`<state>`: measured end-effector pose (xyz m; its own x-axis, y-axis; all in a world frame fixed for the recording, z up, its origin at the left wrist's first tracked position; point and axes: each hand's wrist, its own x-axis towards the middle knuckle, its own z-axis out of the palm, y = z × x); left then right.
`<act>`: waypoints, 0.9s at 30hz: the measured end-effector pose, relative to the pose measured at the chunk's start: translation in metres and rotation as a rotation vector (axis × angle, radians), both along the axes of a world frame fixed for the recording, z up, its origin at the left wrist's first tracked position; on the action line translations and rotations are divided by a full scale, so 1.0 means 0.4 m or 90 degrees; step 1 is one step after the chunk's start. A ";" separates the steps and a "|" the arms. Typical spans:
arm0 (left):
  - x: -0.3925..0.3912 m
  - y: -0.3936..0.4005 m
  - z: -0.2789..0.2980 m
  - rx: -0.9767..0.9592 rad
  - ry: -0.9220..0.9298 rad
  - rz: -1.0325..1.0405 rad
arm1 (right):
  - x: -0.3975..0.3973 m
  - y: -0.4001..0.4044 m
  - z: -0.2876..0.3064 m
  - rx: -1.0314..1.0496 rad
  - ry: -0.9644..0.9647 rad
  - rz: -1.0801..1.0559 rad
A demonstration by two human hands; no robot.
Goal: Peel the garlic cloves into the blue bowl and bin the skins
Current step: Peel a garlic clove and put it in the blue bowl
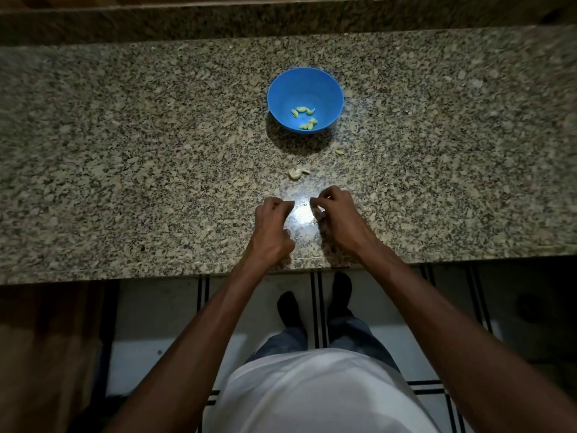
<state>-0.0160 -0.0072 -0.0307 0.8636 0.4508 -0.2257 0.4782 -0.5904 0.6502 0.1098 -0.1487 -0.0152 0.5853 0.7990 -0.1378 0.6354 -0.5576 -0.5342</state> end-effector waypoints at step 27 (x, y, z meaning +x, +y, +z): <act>-0.073 -0.011 -0.011 0.045 -0.081 0.109 | -0.111 -0.008 -0.028 0.005 0.036 -0.005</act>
<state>-0.0451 -0.0117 -0.0350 0.7925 0.6042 -0.0828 0.4921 -0.5535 0.6719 0.0655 -0.1520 -0.0264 0.5831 0.7957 -0.1641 0.5997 -0.5578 -0.5738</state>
